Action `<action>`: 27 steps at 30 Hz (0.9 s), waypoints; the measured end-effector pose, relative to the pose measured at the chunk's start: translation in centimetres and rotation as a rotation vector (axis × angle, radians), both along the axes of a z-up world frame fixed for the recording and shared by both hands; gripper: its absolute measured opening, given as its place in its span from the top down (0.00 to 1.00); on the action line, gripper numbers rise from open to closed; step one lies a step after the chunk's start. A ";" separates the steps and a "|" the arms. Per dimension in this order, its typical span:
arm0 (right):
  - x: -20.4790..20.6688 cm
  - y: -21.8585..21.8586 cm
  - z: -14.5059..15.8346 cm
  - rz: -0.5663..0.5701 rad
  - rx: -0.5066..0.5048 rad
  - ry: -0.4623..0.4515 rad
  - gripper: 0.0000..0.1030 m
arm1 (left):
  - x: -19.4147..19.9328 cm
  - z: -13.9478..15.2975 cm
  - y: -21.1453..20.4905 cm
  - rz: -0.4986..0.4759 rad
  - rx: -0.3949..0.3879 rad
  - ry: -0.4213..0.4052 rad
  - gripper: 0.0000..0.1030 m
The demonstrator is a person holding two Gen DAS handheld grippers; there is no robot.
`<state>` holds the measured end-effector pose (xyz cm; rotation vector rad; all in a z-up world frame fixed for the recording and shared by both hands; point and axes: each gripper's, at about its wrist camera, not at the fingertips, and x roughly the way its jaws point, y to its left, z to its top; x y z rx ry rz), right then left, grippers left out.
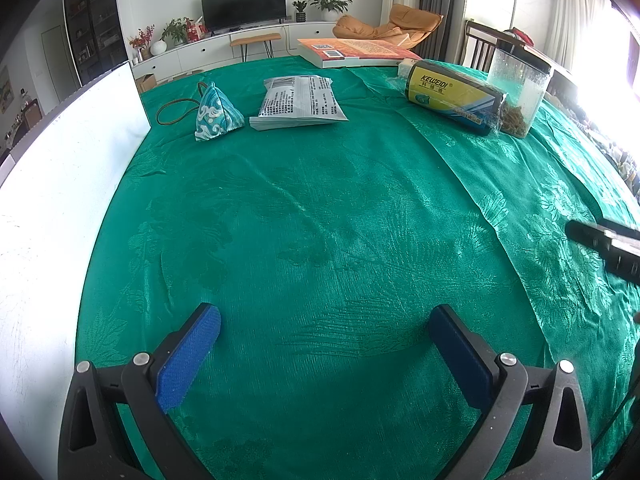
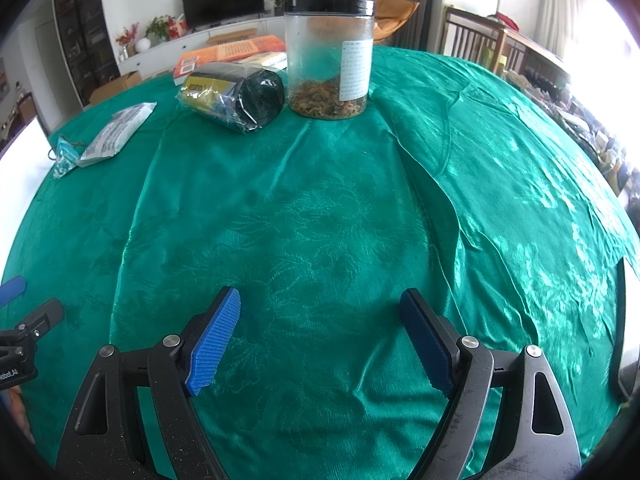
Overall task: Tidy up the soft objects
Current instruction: 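Move the right tool to the yellow-black KEWEIDI bag and grasp it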
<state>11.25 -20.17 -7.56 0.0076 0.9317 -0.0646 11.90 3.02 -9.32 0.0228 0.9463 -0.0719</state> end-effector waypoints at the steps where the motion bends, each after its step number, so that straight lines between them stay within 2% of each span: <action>1: 0.9 0.4 0.9 0.040 -0.010 -0.020 0.18 | 0.0 0.0 0.0 0.000 0.000 0.000 0.00; 5: 6.5 3.8 5.4 0.231 -0.150 -0.105 0.19 | 0.0 0.0 0.0 0.000 0.000 0.000 0.00; 7: 9.6 6.6 6.3 0.341 -0.270 -0.119 0.19 | 0.0 0.0 0.0 0.000 0.000 0.000 0.00; 9: 12.8 8.9 5.5 0.424 -0.372 -0.082 0.19 | 0.0 0.0 0.0 0.000 0.000 0.000 0.00; 13: 18.1 10.4 2.3 0.427 -0.476 -0.002 0.21 | 0.0 0.0 0.0 -0.001 -0.001 0.000 0.00; 15: 19.3 10.3 1.0 0.418 -0.461 0.052 0.22 | 0.0 0.0 0.0 -0.001 -0.001 0.000 0.00; 18: 18.7 9.7 0.8 0.382 -0.409 0.070 0.37 | 0.0 0.0 0.0 -0.001 -0.001 0.000 0.00; 20: 17.1 9.1 1.4 0.359 -0.331 0.077 0.40 | 0.0 0.0 0.0 -0.001 -0.001 0.001 0.00; 23: 12.9 7.2 2.7 0.343 -0.183 0.086 0.41 | 0.0 0.0 0.0 -0.001 -0.001 0.001 0.00; 27: 5.9 3.1 3.8 0.258 -0.143 0.048 0.41 | 0.0 0.0 0.0 -0.001 0.000 0.001 0.00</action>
